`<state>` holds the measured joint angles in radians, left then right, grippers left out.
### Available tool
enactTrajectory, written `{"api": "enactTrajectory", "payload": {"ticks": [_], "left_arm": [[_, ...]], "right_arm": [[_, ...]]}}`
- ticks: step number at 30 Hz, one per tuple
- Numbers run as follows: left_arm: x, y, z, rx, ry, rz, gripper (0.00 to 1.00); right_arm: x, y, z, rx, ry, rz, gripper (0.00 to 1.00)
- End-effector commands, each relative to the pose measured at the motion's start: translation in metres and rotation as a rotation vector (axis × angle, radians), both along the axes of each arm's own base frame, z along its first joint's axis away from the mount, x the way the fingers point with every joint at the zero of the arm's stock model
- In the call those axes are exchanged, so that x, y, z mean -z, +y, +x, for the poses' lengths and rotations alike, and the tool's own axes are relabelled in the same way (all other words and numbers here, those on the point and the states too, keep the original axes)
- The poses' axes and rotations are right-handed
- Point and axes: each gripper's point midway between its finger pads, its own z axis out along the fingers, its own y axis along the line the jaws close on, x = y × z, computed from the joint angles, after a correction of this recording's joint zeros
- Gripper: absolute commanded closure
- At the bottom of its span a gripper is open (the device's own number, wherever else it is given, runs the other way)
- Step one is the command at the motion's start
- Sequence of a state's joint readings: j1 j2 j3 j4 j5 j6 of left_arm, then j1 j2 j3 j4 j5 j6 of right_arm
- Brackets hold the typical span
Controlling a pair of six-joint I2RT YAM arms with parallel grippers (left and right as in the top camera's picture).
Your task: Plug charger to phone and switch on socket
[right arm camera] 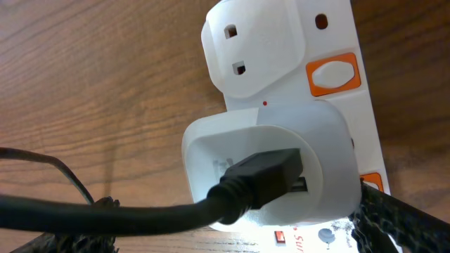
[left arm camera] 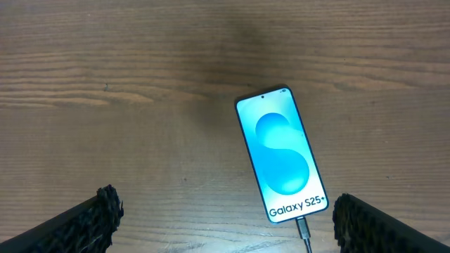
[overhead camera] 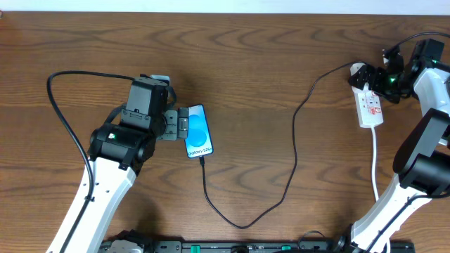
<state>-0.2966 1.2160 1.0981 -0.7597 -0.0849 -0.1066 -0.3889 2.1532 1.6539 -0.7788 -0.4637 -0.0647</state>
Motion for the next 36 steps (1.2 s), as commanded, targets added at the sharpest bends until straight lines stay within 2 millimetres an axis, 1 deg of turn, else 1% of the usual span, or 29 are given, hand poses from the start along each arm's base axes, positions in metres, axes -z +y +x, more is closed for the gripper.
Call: {"api": "enactTrajectory", "payload": {"ticks": [1,17,22,27,29,33,36], "left_arm": [[0.0,0.002,0.0,0.002,-0.001,0.016,0.02],[0.0,0.002,0.0,0.002,-0.001,0.016,0.02],[0.0,0.002,0.0,0.002,-0.001,0.016,0.02],[0.0,0.002,0.0,0.002,0.0,0.016,0.02],[0.0,0.002,0.0,0.002,-0.001,0.016,0.02],[0.0,0.002,0.0,0.002,0.0,0.016,0.02],[0.0,0.002,0.0,0.002,-0.001,0.016,0.02]], "right_arm": [[-0.007,0.019,0.005,-0.035,-0.022,0.092,0.01],[-0.007,0.017,0.006,-0.041,-0.03,0.076,0.01],[-0.007,0.016,0.008,-0.085,-0.056,0.047,0.01],[-0.002,0.003,0.008,-0.067,-0.04,-0.03,0.01],[0.0,0.001,0.007,-0.063,-0.033,-0.043,0.01],[0.0,0.002,0.007,-0.063,-0.031,-0.038,0.01],[-0.002,0.007,0.007,-0.072,-0.04,-0.008,0.01]]}}
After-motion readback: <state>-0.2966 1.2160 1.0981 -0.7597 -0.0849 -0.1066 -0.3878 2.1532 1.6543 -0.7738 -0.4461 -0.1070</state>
